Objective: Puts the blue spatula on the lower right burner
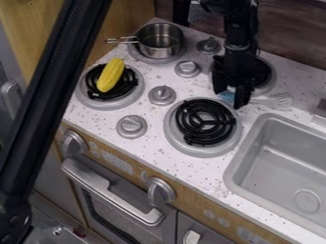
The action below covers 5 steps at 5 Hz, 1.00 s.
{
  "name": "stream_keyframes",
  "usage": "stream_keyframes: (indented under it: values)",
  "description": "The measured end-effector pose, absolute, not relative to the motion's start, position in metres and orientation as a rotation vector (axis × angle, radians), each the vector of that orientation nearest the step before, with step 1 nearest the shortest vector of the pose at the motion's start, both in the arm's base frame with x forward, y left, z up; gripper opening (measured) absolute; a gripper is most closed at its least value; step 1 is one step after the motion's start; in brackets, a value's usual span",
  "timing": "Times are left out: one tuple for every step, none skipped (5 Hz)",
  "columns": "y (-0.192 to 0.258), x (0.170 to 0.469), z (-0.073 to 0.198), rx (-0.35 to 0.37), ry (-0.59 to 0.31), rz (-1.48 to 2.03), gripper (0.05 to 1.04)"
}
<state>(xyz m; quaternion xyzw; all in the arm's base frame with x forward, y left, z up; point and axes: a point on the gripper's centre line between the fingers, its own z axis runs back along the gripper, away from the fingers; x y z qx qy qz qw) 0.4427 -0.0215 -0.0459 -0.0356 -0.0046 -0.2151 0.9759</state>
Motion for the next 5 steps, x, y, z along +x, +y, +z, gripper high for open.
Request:
stream_keyframes:
  values:
    - [-0.029, 0.443, -0.055, -0.088, -0.001, -0.433, 0.997]
    - [-0.036, 0.442, -0.059, -0.09, 0.012, -0.446, 0.997]
    - [-0.037, 0.441, -0.062, -0.094, 0.008, -0.446, 0.941]
    - [-0.036, 0.435, -0.066, -0.085, -0.017, -0.441, 0.664]
    - [-0.038, 0.433, -0.067, -0.055, -0.015, -0.473, 0.382]
